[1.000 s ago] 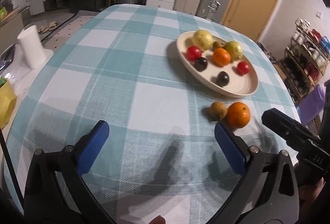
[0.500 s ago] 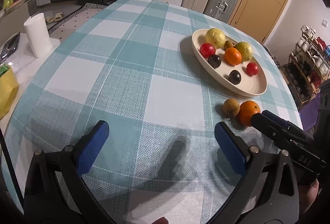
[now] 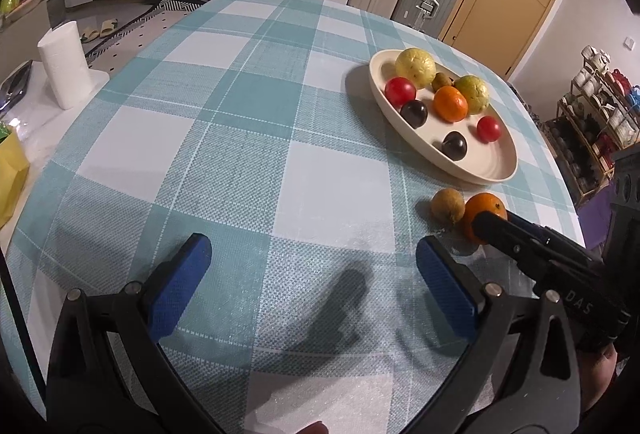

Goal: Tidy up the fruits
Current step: 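Close the right gripper on the orange on the cloth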

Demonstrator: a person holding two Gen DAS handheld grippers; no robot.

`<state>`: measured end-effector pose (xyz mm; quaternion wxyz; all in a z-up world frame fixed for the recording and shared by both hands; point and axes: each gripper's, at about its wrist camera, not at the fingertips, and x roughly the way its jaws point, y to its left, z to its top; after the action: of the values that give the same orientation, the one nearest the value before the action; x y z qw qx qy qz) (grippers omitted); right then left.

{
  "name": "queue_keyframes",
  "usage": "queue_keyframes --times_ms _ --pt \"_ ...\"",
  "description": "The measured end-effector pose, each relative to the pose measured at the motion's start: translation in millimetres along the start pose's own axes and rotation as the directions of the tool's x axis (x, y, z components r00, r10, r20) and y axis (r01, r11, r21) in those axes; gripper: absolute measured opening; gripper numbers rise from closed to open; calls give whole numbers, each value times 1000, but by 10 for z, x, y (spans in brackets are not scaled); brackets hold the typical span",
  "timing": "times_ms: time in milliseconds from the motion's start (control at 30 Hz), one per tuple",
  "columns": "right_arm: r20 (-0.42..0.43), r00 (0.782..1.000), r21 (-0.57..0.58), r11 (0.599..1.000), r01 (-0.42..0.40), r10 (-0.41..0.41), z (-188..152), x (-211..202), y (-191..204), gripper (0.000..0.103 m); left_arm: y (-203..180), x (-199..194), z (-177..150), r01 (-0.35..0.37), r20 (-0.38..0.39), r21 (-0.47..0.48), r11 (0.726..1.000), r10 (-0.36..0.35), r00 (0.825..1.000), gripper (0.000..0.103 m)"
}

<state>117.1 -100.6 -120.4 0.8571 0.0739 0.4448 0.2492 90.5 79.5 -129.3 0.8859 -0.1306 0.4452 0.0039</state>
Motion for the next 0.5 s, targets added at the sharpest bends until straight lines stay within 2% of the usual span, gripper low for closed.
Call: queue_keyframes --times_ms 500 --pt "52 999 65 998 -16 13 -53 -290 -266 40 -392 141 173 60 -34 83 995 -58 998 102"
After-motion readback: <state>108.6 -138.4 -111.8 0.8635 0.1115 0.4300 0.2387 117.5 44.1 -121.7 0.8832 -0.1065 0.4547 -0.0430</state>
